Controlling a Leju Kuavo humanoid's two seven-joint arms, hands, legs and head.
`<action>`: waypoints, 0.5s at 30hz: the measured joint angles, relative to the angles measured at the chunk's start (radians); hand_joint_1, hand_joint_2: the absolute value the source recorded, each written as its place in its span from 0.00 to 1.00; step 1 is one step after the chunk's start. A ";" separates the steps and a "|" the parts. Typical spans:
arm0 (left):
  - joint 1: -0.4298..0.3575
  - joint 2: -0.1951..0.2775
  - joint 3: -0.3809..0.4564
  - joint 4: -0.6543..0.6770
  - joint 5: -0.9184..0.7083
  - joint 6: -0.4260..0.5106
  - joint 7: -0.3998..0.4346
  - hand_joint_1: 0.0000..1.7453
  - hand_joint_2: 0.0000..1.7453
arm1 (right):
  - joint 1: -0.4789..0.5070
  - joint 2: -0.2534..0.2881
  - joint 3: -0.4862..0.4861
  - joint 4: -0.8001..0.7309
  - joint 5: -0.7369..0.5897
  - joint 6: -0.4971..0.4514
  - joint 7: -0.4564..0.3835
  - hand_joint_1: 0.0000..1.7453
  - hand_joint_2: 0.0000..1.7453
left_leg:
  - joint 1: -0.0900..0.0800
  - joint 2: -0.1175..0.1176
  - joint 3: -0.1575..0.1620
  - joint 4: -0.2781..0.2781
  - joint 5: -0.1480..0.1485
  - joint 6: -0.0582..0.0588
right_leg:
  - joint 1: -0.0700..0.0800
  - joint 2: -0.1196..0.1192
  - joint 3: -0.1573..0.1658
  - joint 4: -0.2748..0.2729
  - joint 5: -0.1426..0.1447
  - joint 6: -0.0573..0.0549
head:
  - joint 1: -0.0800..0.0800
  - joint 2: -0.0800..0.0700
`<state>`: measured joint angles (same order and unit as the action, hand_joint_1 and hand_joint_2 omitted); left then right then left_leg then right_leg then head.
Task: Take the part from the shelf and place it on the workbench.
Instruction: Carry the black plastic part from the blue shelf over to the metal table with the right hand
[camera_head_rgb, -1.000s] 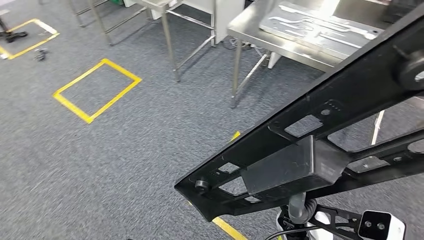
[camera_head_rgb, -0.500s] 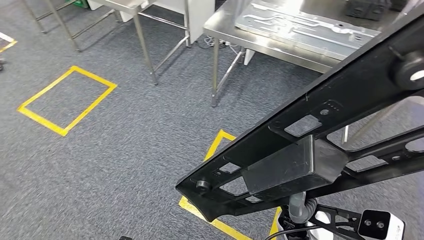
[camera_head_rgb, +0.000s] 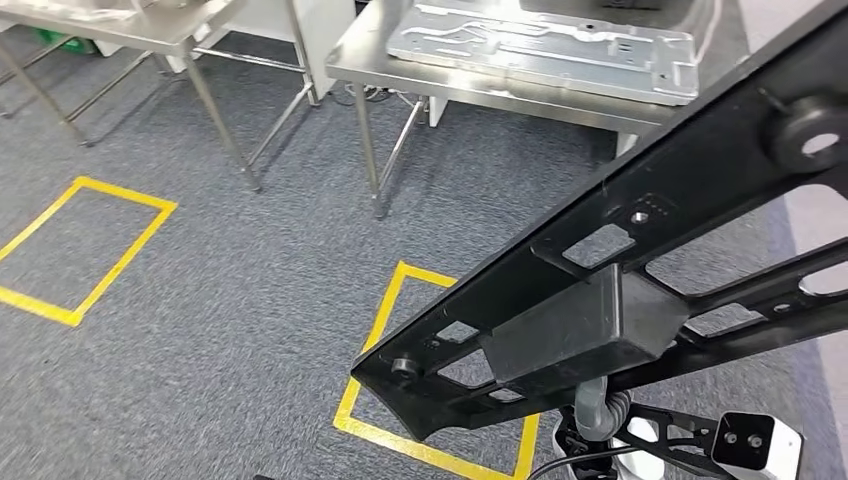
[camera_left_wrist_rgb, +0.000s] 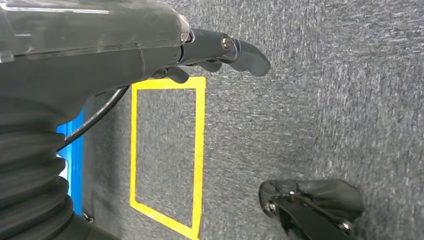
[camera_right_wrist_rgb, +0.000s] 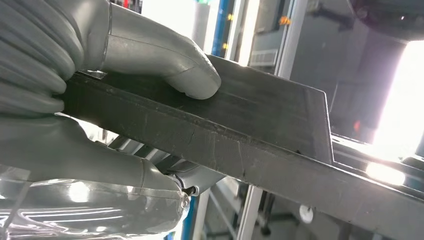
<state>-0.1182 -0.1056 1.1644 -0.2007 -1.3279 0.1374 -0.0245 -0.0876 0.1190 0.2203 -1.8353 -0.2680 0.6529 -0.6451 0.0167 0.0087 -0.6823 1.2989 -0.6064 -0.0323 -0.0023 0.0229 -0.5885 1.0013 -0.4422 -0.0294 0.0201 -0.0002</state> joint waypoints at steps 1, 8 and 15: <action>0.001 0.000 0.000 0.000 0.001 -0.001 0.002 0.00 1.00 | 0.002 0.000 0.000 0.001 0.001 -0.003 0.000 1.00 1.00 | 0.000 0.000 0.009 -0.031 0.030 0.001 | 0.000 0.008 0.001 0.002 -0.002 0.001 | 0.000 0.000; -0.002 0.002 0.008 0.000 0.008 0.000 0.013 0.00 1.00 | 0.008 0.000 0.000 0.003 0.008 -0.035 0.006 1.00 1.00 | -0.005 -0.014 0.109 -0.286 0.133 0.039 | 0.002 0.024 -0.005 0.031 -0.010 0.036 | 0.000 0.000; 0.002 0.002 0.010 0.000 0.008 0.009 0.020 0.00 1.00 | 0.015 -0.001 0.000 0.004 0.029 -0.060 0.009 1.00 1.00 | -0.001 -0.005 0.148 -0.293 0.109 0.055 | -0.012 -0.014 -0.164 0.295 -0.111 0.065 | 0.009 0.000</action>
<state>-0.1163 -0.1036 1.1748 -0.2007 -1.3201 0.1469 -0.0042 -0.0727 0.1181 0.2201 -1.8315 -0.2387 0.5932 -0.6357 0.0160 0.0033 -0.5339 1.0059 -0.4977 0.0231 -0.0141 0.0085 -0.7523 1.2966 -0.5530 0.0360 0.0288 -0.0003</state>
